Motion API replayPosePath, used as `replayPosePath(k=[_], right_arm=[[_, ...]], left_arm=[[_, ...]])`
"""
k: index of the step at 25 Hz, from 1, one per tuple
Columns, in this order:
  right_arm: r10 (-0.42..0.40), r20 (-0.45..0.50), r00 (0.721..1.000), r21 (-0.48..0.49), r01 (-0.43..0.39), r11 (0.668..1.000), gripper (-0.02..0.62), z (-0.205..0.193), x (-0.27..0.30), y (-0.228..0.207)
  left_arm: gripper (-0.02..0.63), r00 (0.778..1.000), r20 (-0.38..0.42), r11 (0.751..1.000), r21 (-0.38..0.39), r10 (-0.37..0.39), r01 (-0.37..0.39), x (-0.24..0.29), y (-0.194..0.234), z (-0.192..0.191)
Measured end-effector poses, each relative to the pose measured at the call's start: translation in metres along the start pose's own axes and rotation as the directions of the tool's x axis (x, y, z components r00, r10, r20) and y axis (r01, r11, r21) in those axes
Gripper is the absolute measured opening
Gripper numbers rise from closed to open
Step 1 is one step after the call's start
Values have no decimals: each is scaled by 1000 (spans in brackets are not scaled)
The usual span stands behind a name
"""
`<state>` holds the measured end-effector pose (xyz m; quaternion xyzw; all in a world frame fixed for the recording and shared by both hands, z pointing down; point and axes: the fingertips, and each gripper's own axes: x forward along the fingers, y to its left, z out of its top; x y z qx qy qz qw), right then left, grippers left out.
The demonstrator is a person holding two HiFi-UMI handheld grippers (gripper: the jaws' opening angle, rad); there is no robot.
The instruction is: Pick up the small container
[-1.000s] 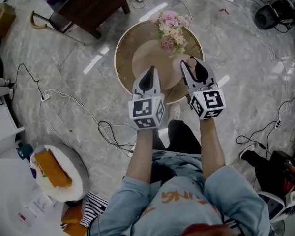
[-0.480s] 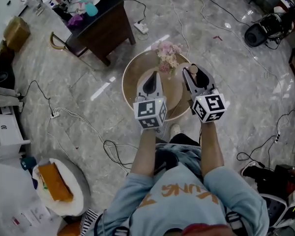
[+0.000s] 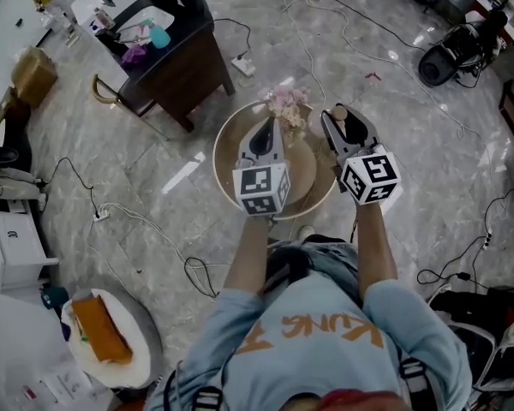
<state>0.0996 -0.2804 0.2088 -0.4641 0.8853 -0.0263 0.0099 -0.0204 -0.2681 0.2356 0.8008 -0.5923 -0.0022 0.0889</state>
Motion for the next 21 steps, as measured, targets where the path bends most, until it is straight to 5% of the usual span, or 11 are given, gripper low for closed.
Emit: replayPosePath(k=[21], right_arm=[[13,10,1000,-9,-13,1000,150,7,21,-9]], left_arm=[[23,1000,7,999,45,-16,16,22,-1,13]])
